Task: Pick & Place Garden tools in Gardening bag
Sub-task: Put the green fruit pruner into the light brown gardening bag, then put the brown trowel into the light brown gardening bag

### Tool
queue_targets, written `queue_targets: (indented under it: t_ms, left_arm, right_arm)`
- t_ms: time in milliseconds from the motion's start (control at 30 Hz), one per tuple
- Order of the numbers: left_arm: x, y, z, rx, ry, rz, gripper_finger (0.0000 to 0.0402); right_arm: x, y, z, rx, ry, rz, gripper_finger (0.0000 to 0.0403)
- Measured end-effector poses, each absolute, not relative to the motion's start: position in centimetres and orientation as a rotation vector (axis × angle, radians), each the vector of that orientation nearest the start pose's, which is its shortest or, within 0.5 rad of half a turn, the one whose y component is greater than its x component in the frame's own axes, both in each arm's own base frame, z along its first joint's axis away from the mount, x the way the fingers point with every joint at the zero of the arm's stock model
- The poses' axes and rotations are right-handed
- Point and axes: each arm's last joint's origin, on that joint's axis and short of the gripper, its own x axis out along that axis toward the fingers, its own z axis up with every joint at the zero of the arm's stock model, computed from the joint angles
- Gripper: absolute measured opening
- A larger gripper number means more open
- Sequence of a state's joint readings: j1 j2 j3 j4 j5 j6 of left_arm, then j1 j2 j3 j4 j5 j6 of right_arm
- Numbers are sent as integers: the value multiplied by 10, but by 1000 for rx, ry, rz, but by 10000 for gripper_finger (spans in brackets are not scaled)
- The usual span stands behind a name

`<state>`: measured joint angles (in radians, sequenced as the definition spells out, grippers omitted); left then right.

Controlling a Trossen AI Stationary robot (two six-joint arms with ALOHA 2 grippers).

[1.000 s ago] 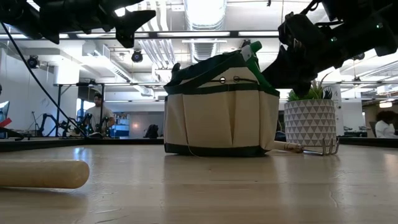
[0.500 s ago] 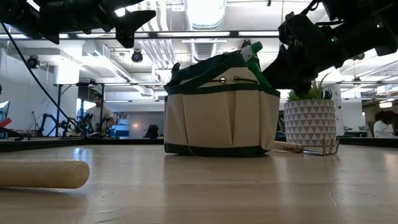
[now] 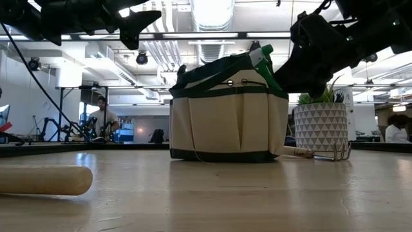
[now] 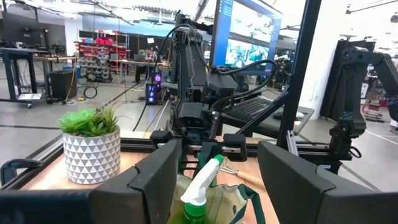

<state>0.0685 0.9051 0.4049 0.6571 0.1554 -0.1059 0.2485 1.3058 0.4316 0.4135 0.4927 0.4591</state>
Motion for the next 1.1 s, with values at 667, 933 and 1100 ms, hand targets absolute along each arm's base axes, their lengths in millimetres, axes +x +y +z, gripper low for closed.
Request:
queue_targets:
  t_ms: [667, 933, 1100]
  left_arm:
    - [196, 9, 261, -88, -149, -94, 223]
    - [196, 9, 261, -89, -147, -94, 223]
    - [196, 9, 260, -91, -142, -94, 223]
  right_arm:
    - [232, 46, 173, 260, 439, -314, 100]
    - [230, 46, 177, 252, 449, -315, 107]
    - [225, 44, 184, 253, 447, -315, 101]
